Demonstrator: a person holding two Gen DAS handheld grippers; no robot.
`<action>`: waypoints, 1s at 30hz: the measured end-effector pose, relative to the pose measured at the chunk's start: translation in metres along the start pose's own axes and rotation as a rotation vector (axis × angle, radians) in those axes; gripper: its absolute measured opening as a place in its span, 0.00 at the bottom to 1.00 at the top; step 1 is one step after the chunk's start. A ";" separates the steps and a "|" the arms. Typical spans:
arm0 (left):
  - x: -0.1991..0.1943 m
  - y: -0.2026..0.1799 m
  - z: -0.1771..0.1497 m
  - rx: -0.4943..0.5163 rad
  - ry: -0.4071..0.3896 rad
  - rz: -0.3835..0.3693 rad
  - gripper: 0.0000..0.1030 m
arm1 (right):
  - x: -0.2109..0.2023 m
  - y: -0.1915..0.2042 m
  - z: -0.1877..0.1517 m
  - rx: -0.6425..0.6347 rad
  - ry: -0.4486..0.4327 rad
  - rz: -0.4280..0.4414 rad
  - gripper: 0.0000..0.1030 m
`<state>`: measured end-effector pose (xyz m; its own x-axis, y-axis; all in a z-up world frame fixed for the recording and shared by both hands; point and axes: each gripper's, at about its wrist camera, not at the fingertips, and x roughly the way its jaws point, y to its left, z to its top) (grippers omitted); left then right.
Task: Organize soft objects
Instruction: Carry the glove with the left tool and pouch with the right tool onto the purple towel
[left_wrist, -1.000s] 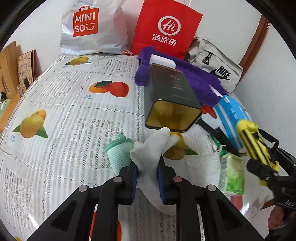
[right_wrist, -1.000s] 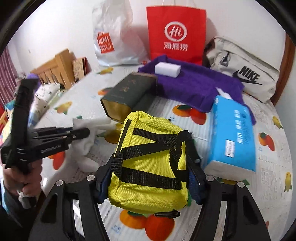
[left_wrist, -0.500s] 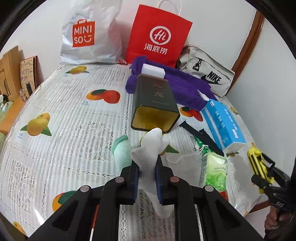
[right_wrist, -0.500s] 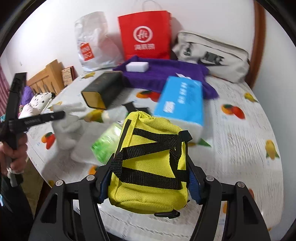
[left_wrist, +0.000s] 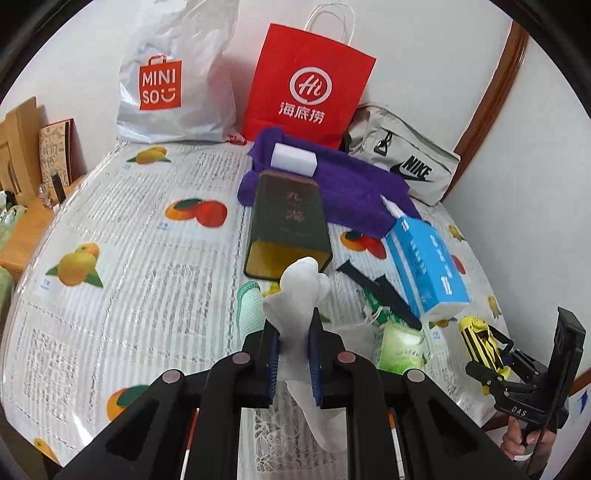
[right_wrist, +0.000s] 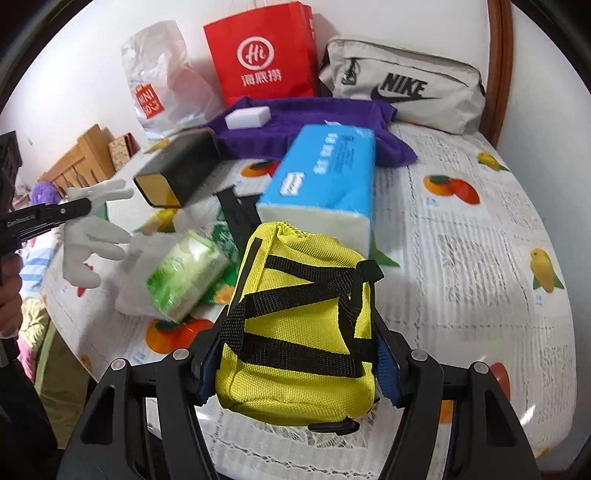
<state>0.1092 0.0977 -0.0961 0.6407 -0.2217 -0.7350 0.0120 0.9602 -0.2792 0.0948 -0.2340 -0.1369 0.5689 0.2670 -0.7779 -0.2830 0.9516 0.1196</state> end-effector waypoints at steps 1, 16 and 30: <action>-0.001 -0.001 0.004 0.000 -0.003 0.002 0.13 | -0.002 0.001 0.002 -0.004 -0.005 0.010 0.65; 0.003 -0.016 0.064 0.009 -0.016 0.003 0.13 | -0.020 0.004 0.073 -0.039 -0.090 0.083 0.65; 0.039 -0.031 0.128 0.028 -0.005 -0.041 0.13 | 0.006 -0.004 0.151 -0.042 -0.127 0.048 0.65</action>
<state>0.2321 0.0813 -0.0375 0.6432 -0.2597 -0.7203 0.0592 0.9548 -0.2914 0.2160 -0.2136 -0.0492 0.6461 0.3313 -0.6876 -0.3424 0.9309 0.1268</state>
